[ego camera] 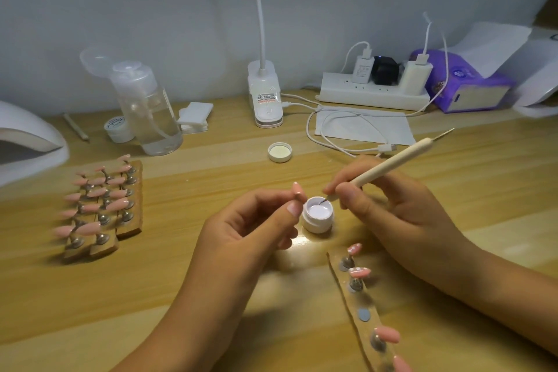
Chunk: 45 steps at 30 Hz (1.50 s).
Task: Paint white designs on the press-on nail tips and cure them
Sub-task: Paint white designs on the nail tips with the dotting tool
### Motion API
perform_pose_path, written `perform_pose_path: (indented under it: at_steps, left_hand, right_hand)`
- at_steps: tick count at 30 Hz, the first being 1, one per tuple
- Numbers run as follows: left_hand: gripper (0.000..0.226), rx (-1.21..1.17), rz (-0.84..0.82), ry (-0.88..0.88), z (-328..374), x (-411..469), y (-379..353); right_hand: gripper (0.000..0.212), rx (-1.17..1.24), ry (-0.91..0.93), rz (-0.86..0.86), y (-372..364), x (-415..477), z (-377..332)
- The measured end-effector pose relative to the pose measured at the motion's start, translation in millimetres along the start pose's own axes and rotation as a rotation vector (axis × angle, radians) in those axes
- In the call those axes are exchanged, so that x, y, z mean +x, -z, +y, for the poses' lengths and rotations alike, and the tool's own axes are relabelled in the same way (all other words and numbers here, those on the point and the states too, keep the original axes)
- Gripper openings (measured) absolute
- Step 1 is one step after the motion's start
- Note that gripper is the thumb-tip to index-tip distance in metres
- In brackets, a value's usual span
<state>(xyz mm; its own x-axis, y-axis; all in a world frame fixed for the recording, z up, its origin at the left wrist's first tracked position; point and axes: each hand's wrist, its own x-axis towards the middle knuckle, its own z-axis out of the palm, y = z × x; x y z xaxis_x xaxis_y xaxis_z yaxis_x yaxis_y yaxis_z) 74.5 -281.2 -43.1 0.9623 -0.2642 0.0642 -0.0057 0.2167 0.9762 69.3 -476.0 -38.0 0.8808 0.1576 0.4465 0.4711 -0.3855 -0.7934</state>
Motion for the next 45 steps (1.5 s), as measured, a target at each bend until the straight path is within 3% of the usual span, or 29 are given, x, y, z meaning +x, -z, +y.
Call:
perform_pose_path:
  at_steps: [6, 20, 29, 32, 38, 45]
  left_hand:
    - [0.030, -0.011, 0.002, 0.003, -0.3, 0.4, 0.3]
    - [0.029, 0.015, -0.017, 0.012, -1.3, 0.3, 1.0]
    - [0.020, 0.015, -0.047, 0.017, 0.6, -0.2, -0.6]
    - [0.017, 0.021, -0.076, 0.014, 2.6, -2.0, -2.2]
    - [0.012, 0.068, -0.164, 0.030, 5.9, -5.4, -7.1]
    - [0.011, 0.089, -0.182, 0.033, 5.5, -5.0, -7.3]
  right_hand:
    - [0.020, -0.185, 0.061, -0.067, -1.8, 2.2, 6.8]
    - [0.021, -0.175, 0.004, -0.097, -2.5, 3.5, 7.2]
    - [0.009, 0.260, -0.116, 0.126, 3.1, 2.9, 1.2]
    - [0.014, 0.380, -0.147, 0.182, 8.9, 3.4, 5.0]
    - [0.011, 0.651, -0.230, 0.148, 15.9, 5.8, 8.8]
    - [0.022, 0.782, -0.240, 0.100, 9.8, 4.1, -2.2]
